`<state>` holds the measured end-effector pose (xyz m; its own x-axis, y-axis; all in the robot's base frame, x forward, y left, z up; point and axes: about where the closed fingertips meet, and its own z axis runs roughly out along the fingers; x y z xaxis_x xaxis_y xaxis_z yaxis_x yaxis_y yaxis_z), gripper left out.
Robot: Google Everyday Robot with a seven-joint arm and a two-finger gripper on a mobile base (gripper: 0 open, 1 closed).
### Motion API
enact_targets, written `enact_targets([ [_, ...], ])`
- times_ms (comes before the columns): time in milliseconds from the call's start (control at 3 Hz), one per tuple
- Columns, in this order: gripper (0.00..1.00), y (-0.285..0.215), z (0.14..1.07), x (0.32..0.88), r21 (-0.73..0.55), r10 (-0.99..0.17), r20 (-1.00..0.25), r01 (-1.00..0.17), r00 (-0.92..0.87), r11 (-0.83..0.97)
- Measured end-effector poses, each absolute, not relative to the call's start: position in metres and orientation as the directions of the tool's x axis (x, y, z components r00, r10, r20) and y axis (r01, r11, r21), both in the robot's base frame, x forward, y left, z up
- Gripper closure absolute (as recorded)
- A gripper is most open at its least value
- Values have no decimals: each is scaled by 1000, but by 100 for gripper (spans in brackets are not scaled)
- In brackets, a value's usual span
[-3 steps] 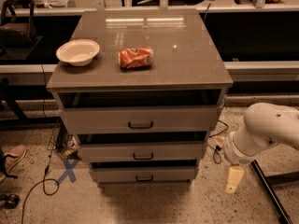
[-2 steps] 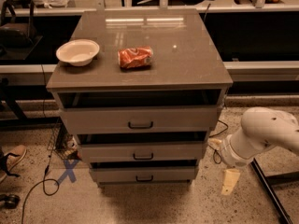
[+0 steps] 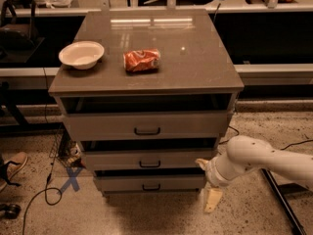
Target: Open bottom drawer
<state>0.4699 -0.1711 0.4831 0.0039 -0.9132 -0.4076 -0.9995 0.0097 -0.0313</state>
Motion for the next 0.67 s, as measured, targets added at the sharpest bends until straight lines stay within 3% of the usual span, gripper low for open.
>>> enact_targets([
  [333, 0, -133, 427, 475, -14, -900, -435, -1000, 25, -21],
  [667, 0, -133, 427, 475, -14, -900, -435, -1000, 25, -21],
])
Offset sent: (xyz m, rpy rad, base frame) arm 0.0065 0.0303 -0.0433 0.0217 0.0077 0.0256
